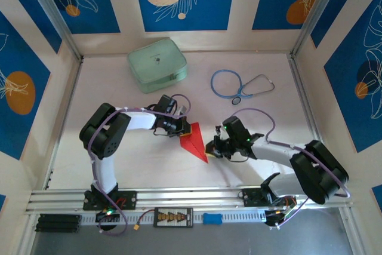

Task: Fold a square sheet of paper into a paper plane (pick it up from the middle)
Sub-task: Fourth fold the wing at the center of the table.

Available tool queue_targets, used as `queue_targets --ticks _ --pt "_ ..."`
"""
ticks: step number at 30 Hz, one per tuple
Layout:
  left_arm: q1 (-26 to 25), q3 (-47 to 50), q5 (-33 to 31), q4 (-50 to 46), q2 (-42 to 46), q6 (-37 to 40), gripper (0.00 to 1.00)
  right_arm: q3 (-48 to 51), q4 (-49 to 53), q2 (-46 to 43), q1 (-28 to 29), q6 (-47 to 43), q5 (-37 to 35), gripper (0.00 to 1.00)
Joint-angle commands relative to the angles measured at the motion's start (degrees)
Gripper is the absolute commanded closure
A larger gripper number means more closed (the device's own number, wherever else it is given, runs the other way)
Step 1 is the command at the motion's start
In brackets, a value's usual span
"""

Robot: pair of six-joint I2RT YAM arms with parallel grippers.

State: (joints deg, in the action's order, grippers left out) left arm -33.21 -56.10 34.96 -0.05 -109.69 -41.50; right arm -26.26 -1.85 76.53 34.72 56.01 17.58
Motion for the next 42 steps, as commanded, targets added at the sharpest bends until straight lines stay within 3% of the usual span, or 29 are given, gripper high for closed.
queue_targets --ticks 1,8,16,24,29,34,42 --pt "0.9 -0.5 -2.5 -3.4 -1.9 1.5 0.94 -3.2 -2.3 4.6 -0.2 0.0 2.2 0.94" --pt "0.9 -1.1 -0.9 -3.5 -0.7 1.5 0.92 -1.1 -4.9 11.5 1.2 1.4 2.2 0.93" --pt "0.1 -2.6 0.5 -5.2 4.8 2.9 0.84 3.7 -6.3 12.1 2.8 4.9 -1.0 0.99" --pt "-4.1 3.0 2.4 0.7 6.1 -3.8 0.95 3.5 -5.3 11.4 3.0 5.7 -2.7 1.0" --pt "-6.4 4.6 3.7 3.7 3.4 -5.2 0.97 3.5 -5.4 11.8 3.0 5.6 -2.6 1.0" --pt "-5.2 4.0 1.2 -2.1 1.4 -0.1 0.97 3.7 -5.2 12.1 3.1 5.6 -2.6 1.0" --pt "0.8 2.7 1.0 -1.1 0.3 0.2 0.95 4.5 -4.2 11.9 3.1 4.8 -2.6 1.0"
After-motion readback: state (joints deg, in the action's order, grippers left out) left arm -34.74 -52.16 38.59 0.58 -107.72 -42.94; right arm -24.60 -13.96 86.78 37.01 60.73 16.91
